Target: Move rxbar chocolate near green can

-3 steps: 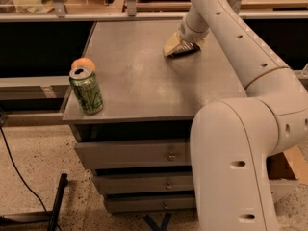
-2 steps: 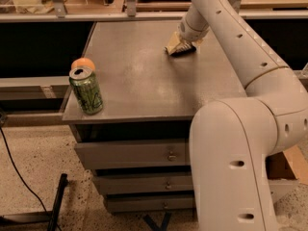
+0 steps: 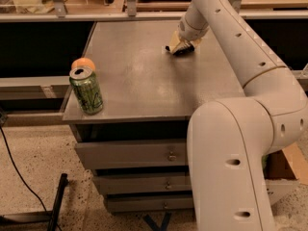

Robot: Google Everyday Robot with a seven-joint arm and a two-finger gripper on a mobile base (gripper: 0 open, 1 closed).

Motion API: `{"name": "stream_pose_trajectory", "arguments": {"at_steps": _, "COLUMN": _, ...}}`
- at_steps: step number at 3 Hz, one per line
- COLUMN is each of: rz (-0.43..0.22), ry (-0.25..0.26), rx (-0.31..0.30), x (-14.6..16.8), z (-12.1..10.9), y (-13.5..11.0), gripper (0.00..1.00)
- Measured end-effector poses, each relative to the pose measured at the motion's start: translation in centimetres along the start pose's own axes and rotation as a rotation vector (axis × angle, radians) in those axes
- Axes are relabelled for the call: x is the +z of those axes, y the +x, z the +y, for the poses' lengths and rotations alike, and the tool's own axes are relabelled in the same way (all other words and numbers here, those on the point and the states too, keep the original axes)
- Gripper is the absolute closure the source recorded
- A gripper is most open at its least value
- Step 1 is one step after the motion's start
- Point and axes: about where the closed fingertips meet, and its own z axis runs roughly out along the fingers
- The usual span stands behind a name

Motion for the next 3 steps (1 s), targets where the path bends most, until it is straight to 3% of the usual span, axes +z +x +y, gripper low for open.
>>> {"name": "stream_pose_trajectory", "arguments": {"at_steps": 2, "rz": 0.123, "ry": 0.011, "rx": 0.043, "x": -4.1, "z": 0.7, "y": 1.4, "gripper": 1.00}}
{"name": "stream_pose_trajectory", "arguments": {"at_steps": 3, "rz": 0.174, "ry": 0.046, "rx": 0.047, "x": -6.4, "z": 0.1, "y": 1.5, "gripper": 1.00}}
